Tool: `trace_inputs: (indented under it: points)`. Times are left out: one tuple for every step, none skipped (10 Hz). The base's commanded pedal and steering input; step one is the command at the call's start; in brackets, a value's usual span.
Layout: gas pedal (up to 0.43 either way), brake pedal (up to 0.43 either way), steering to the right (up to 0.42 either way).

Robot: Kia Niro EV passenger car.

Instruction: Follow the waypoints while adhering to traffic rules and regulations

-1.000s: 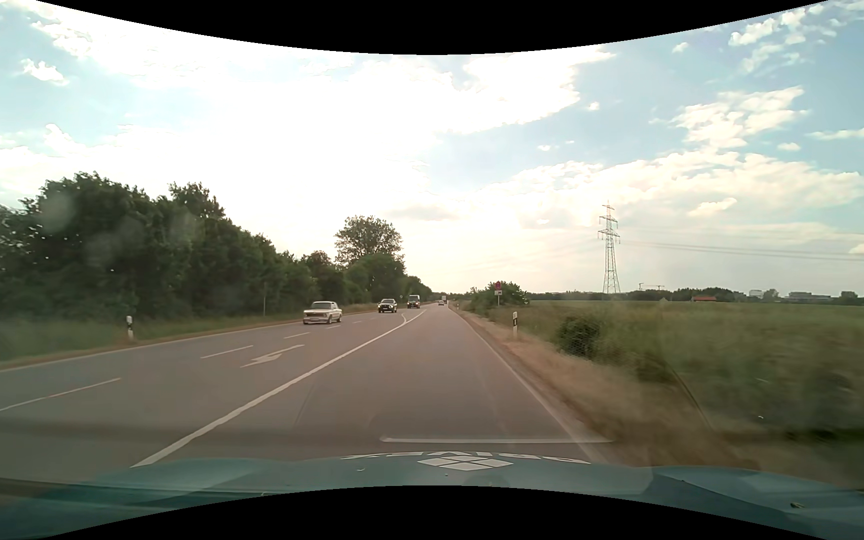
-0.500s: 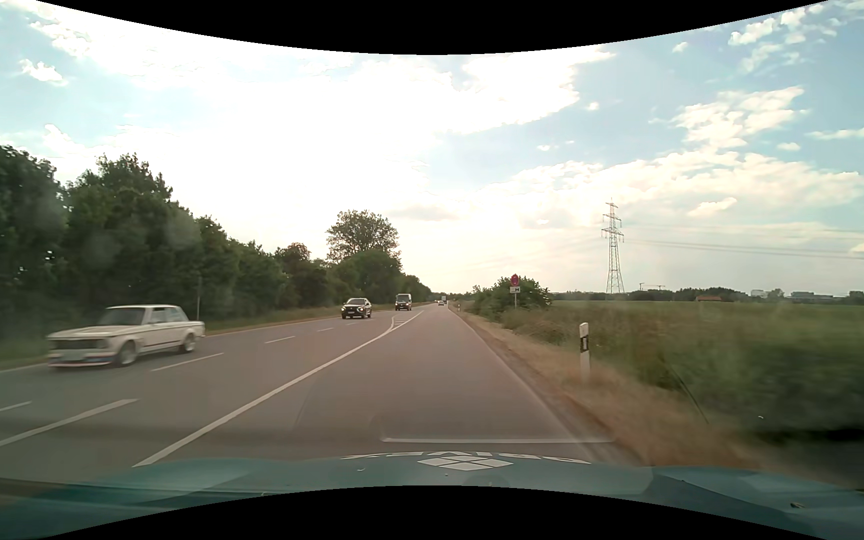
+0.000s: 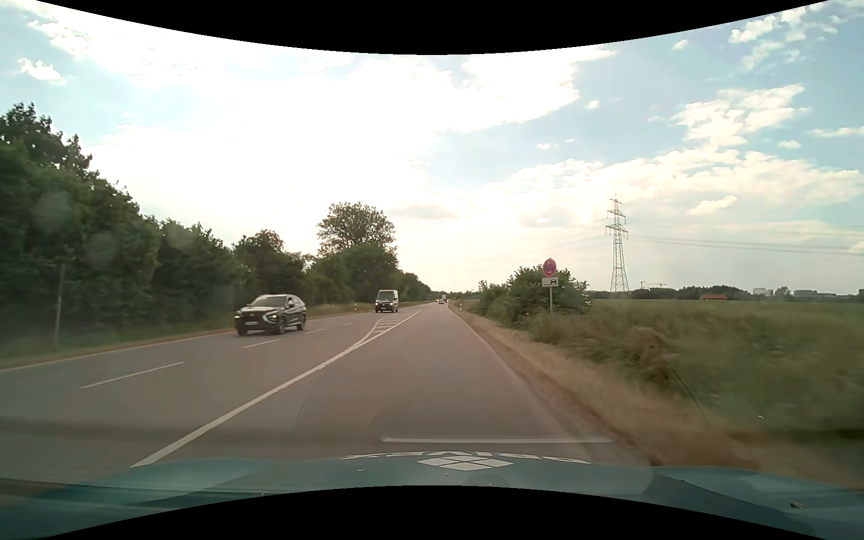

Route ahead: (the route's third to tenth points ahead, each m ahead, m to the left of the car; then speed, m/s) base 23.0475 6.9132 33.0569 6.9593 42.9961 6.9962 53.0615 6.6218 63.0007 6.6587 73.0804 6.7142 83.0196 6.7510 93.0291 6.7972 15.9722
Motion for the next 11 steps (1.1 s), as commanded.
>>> trace_inputs:
  points:
    - [0.209, 0.000, -0.004]
    - [0.209, 0.000, -0.005]
    - [0.209, 0.000, -0.006]
    - [0.209, 0.000, -0.007]
    - [0.209, 0.000, -0.007]
    - [0.209, 0.000, -0.007]
    - [0.209, 0.000, -0.006]
    - [0.209, 0.000, -0.007]
    - [0.209, 0.000, -0.006]
    - [0.209, 0.000, -0.007]
    - [0.209, 0.000, -0.006]
